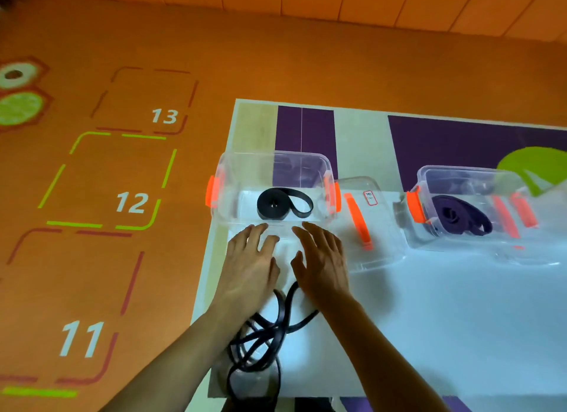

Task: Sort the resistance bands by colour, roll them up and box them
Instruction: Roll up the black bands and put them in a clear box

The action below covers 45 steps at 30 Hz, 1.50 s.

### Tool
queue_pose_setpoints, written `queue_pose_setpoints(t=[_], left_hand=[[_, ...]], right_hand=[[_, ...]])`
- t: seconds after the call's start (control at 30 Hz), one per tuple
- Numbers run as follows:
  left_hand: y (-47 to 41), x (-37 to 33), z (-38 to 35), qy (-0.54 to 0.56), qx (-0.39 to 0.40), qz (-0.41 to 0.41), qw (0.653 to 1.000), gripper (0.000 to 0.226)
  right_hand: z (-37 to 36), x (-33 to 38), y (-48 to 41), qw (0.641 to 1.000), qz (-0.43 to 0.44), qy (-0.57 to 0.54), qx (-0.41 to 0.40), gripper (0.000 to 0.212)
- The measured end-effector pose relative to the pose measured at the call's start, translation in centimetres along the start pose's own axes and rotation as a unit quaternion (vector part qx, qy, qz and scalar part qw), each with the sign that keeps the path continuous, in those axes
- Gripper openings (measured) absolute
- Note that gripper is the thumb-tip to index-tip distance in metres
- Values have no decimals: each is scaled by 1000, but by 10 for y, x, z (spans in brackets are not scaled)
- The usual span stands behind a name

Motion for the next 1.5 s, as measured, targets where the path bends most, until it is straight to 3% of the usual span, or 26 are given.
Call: queue_pose_setpoints(t=[0.13, 0.2, 0.3, 0.37, 0.43, 0.57, 0.63, 0.73, 0.87, 0.97, 1.1, 1.27, 1.33, 1.4, 1.43, 1.5], left_hand=[[48, -25, -28, 3, 26, 10, 1000, 43], [75, -37, -53, 13, 63, 29, 998, 49], [121, -43, -100, 5, 112, 60, 992, 52], [153, -44, -128, 0, 148, 88, 985, 76], [176, -43, -145, -5, 171, 117, 978, 93], [188, -40, -151, -36, 141, 158, 977, 97], [185, -34, -144, -40, 121, 186, 974, 85], [183, -32, -130, -81, 91, 200, 972, 44], [180, -34, -105, -41, 25, 195, 980, 22], [173, -42, -83, 59, -14, 165, 984, 18], [148, -70, -56, 87, -34, 107, 990, 23], [107, -88, -10, 161, -74, 87, 980, 9], [92, -92, 0, 129, -42, 69, 988, 13], [80, -94, -4, 61, 57, 81, 993, 12], [76, -95, -9, 50, 116, 90, 988, 23], [74, -108, -15, 135, 199, 79, 967, 54]], right_hand=[[-9, -17, 50, 998, -23, -6, 53, 48], [-24, -24, 73, 986, -41, 20, 159, 46], [-49, -40, 117, 939, -76, 47, 333, 46], [-58, -48, 140, 921, -67, 54, 380, 48], [-61, -53, 153, 924, -49, 45, 376, 41], [-56, -59, 167, 948, -19, 14, 317, 11], [-48, -62, 170, 961, -13, -10, 278, 7], [-26, -69, 170, 969, -27, -24, 243, 11], [13, -106, 172, 974, -111, -4, 197, 6], [48, -143, 179, 973, -172, -18, 153, 9], [92, -164, 184, 961, -245, -52, 114, 10], [135, -167, 173, 957, -268, -102, 38, 12], [155, -158, 163, 950, -267, -160, 12, 15], [176, -140, 150, 952, -227, -207, 6, 18], [186, -129, 144, 954, -202, -220, 14, 19], [201, -106, 133, 958, -164, -229, 58, 23]])
Point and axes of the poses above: each hand's wrist, its own y-axis away from the middle knuckle, its own z-axis out of the back of the hand, x = y × z, the point moved 6 cm from there along -y, towards the middle knuckle, and after that the axes turned 4 degrees about -z, right-handed, at the moved point
